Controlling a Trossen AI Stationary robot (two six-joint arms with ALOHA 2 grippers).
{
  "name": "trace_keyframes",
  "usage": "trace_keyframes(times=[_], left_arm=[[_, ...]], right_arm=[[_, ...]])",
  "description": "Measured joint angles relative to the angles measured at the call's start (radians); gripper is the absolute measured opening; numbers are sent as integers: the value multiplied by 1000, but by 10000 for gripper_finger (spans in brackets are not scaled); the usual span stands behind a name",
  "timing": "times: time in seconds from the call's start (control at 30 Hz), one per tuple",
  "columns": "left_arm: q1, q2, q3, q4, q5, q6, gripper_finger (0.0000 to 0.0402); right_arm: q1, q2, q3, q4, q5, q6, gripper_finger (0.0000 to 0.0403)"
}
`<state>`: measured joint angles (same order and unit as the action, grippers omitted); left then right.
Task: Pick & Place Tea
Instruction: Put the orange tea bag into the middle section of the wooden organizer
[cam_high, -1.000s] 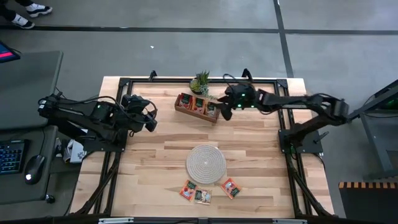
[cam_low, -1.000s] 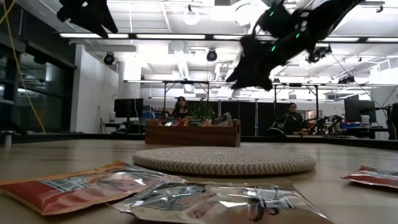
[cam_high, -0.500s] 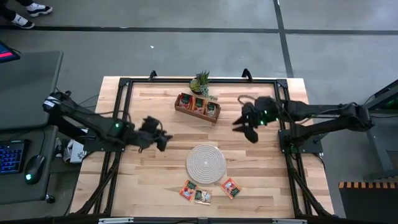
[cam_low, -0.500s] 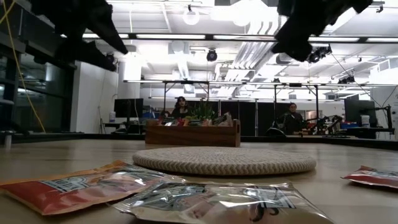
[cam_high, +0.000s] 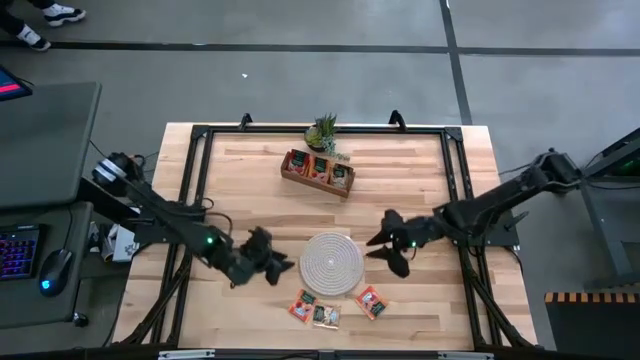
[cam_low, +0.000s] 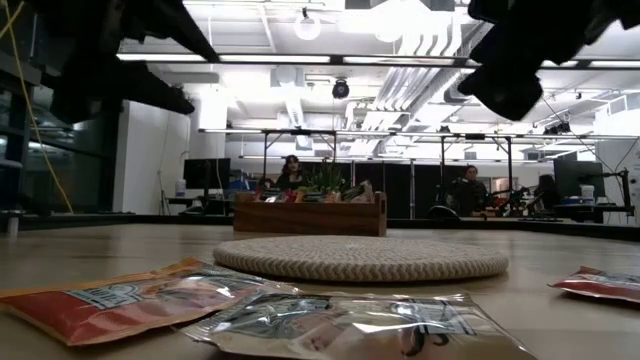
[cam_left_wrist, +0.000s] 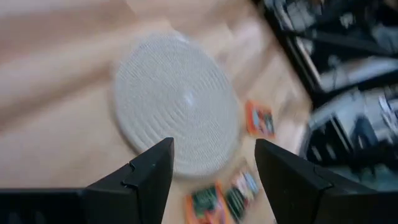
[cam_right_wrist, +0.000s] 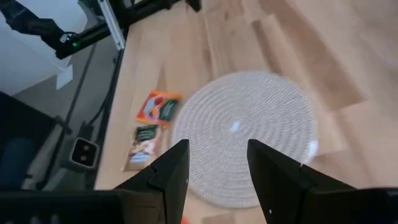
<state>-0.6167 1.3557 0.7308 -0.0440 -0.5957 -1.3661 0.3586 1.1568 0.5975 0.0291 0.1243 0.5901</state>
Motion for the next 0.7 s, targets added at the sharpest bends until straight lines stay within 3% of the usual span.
trace_keyframes(times=[0.23,0.47,0.7], left_arm=[[-33,178,135,3,120,79,222],[-32,284,274,5,160,236,222],[-28,394,393,6,197,400,222]], right_arm=[[166,172,14,129,101,161,156],[282,321,70,133,212,425,155],[372,390,99,119,224,679,155]])
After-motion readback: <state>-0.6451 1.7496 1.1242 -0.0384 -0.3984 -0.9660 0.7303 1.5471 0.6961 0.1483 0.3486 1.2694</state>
